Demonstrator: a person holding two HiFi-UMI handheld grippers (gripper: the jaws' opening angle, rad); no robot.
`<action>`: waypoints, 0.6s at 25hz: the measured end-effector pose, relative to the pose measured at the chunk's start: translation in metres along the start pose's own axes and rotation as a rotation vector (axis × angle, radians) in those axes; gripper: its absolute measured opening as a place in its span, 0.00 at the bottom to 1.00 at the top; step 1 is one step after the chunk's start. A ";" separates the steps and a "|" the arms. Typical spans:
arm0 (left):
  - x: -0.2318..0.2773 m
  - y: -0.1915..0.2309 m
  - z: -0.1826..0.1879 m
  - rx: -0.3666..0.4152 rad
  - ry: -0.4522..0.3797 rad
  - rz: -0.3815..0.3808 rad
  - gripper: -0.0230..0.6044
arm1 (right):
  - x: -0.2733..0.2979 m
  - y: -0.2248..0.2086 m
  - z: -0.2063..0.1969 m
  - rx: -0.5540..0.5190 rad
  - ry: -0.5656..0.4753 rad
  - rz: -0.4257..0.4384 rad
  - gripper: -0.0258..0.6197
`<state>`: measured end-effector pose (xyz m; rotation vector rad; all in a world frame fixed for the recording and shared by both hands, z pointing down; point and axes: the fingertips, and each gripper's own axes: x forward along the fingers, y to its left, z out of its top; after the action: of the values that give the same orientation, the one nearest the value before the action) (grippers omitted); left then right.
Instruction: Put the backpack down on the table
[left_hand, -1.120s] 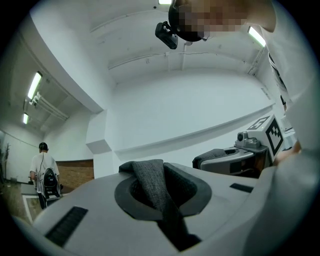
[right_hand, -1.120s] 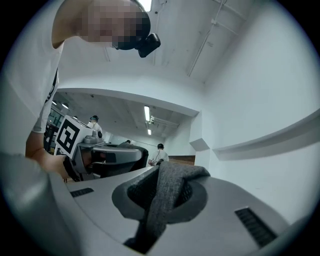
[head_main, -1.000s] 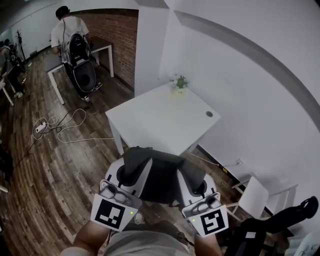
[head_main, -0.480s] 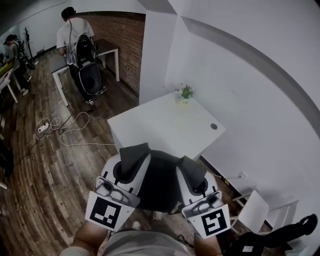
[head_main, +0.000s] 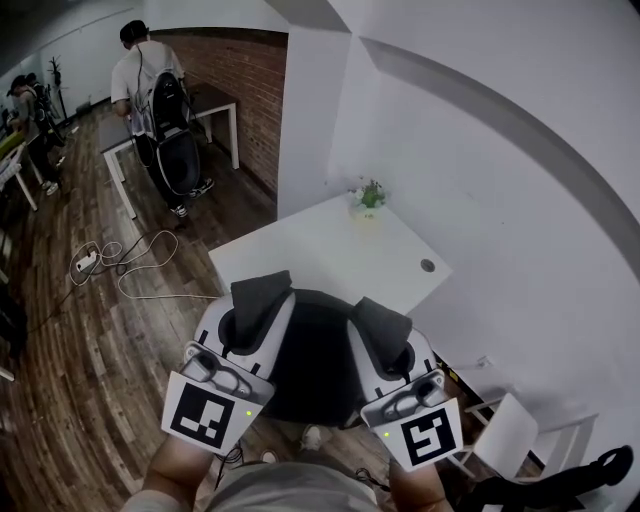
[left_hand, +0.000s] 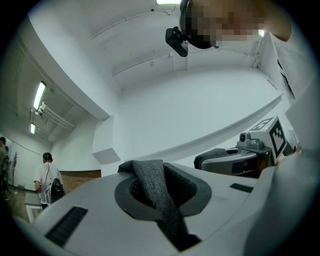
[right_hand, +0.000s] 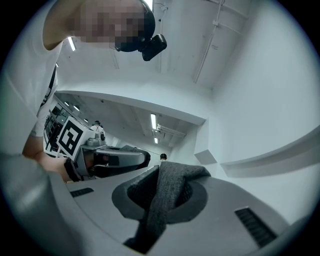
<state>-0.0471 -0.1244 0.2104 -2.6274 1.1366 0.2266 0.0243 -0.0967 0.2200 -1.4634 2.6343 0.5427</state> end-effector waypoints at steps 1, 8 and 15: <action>0.006 0.003 0.000 0.006 -0.003 0.002 0.12 | 0.004 -0.005 0.000 -0.005 -0.003 0.003 0.12; 0.040 0.016 -0.005 0.018 -0.009 0.003 0.12 | 0.031 -0.039 -0.010 -0.013 -0.011 0.003 0.12; 0.064 0.023 -0.020 0.029 0.000 0.011 0.12 | 0.046 -0.062 -0.024 -0.017 -0.018 0.004 0.12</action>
<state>-0.0196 -0.1894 0.2091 -2.5970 1.1463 0.2103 0.0541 -0.1718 0.2147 -1.4508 2.6256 0.5770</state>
